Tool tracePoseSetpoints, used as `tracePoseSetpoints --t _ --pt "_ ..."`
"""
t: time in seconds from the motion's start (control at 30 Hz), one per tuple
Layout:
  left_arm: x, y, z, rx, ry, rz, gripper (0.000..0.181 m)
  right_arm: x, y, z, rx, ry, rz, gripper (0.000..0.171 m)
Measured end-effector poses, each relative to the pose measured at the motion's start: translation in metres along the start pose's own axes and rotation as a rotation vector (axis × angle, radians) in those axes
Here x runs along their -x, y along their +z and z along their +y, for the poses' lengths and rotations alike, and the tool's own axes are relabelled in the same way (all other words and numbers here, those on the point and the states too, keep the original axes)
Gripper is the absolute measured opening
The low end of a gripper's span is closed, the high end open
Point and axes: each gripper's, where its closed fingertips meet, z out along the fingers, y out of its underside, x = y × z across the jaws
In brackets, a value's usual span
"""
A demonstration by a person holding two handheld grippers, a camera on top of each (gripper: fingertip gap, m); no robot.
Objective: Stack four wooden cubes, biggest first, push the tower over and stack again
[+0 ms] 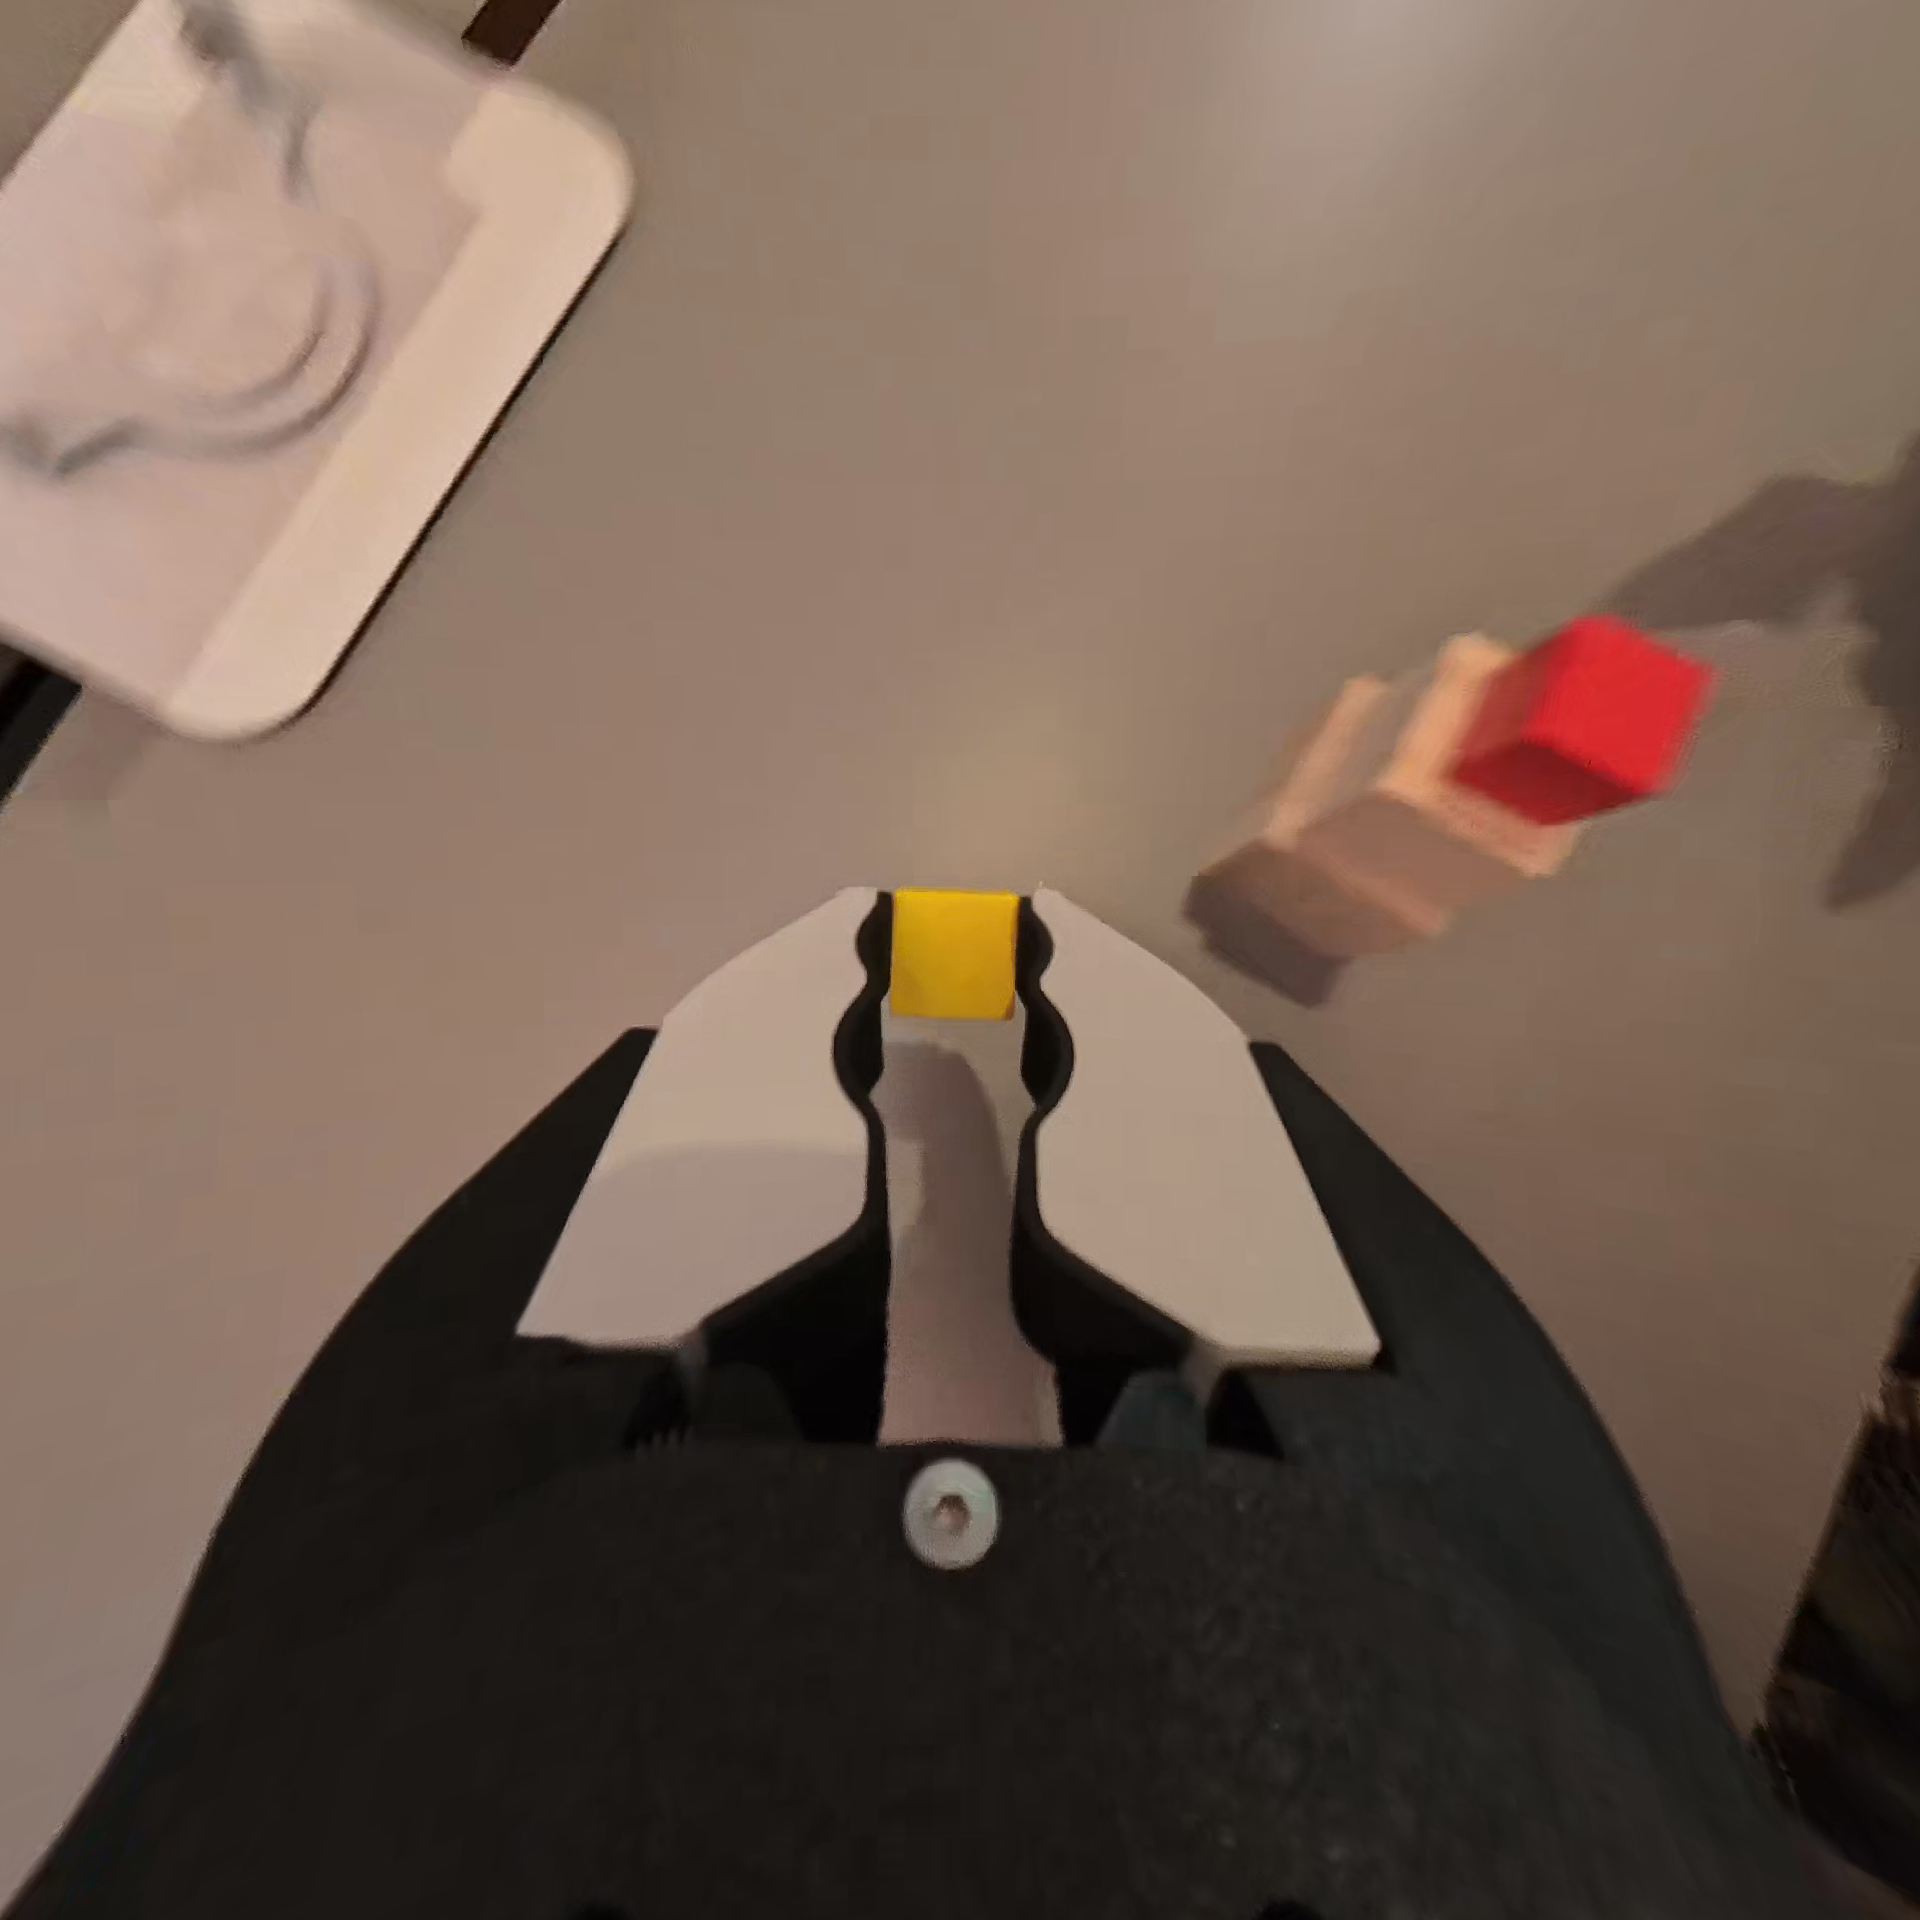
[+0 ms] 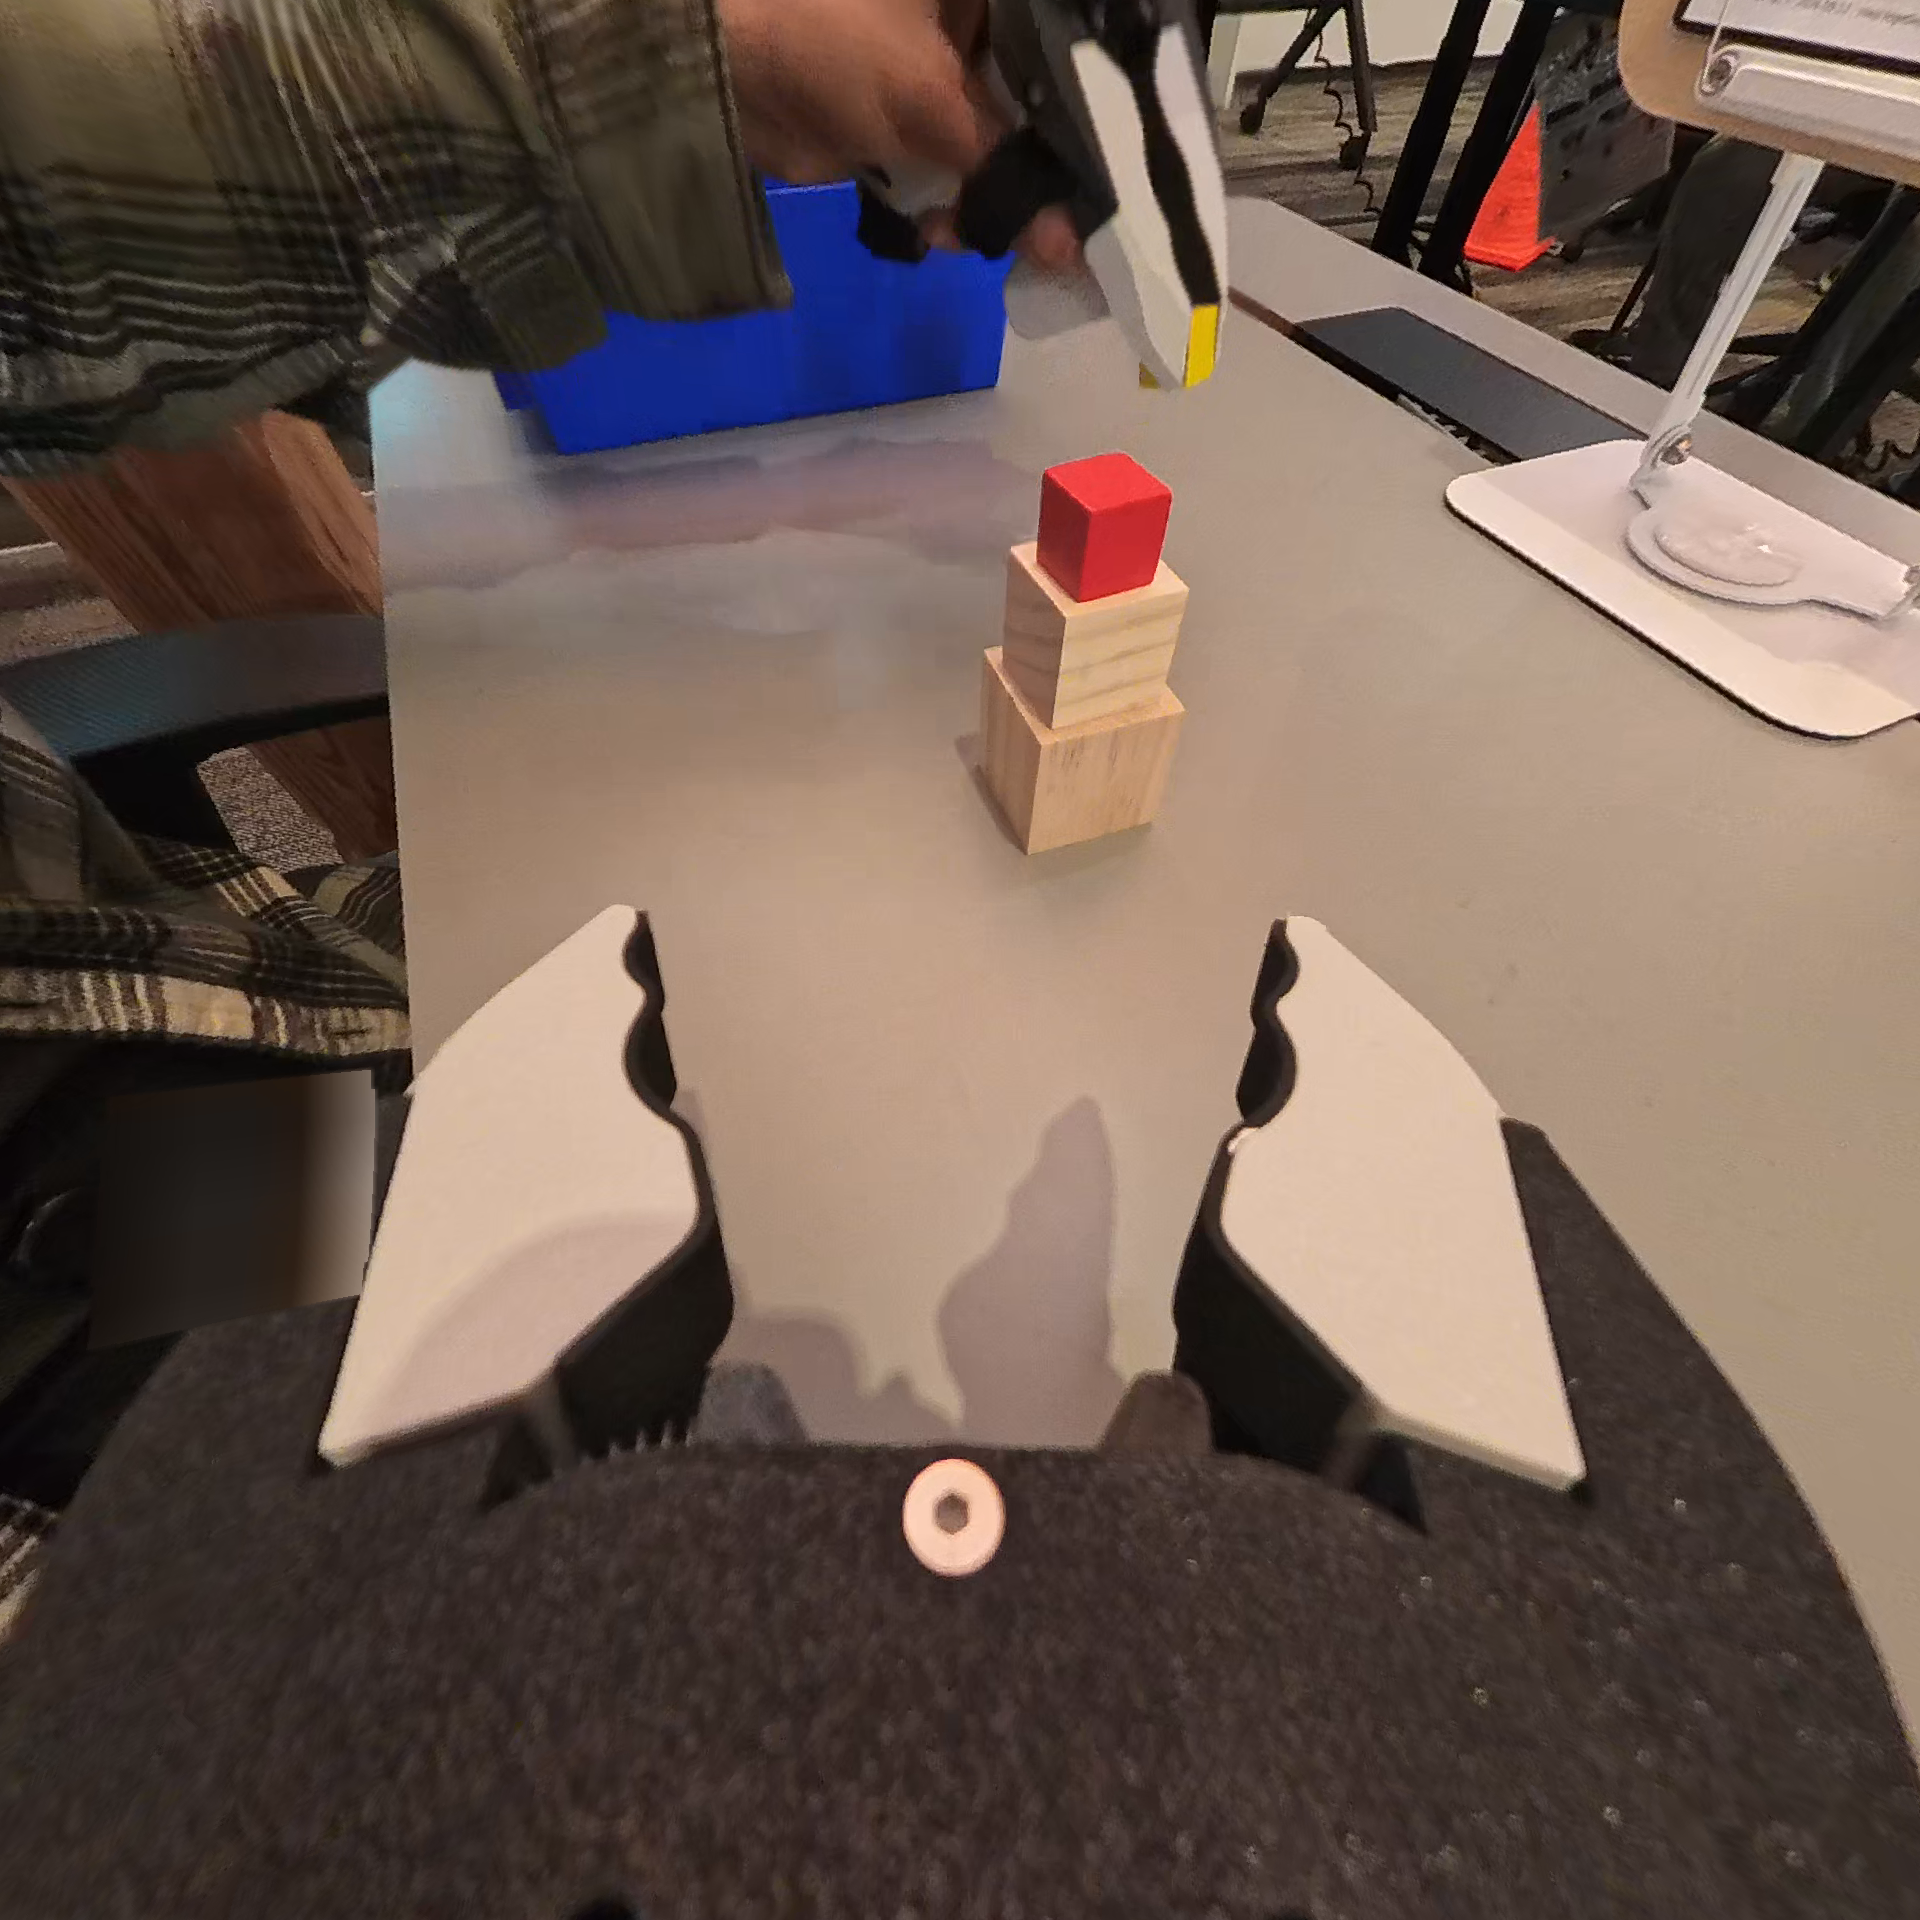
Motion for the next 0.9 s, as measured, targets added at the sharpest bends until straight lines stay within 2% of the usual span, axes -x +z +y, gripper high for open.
tracePoseSetpoints --t 0.17,0.4,0.7,0.9 --pt "-0.063 -0.017 -0.041 -0.016 0.172 0.114 0.022 0.002 0.000 -0.001 0.002 -0.006 0.000 0.107" --pt "-0.113 -0.015 -0.057 0.123 0.288 0.176 0.022 0.004 -0.001 -0.003 0.002 -0.016 -0.005 0.106" --pt "-0.121 0.006 -0.048 0.237 0.281 0.179 0.022 0.005 -0.004 -0.005 -0.005 -0.019 -0.003 0.106" --pt "-0.124 0.012 -0.043 0.255 0.297 0.192 0.022 0.004 -0.004 -0.005 -0.006 -0.018 -0.005 0.105"
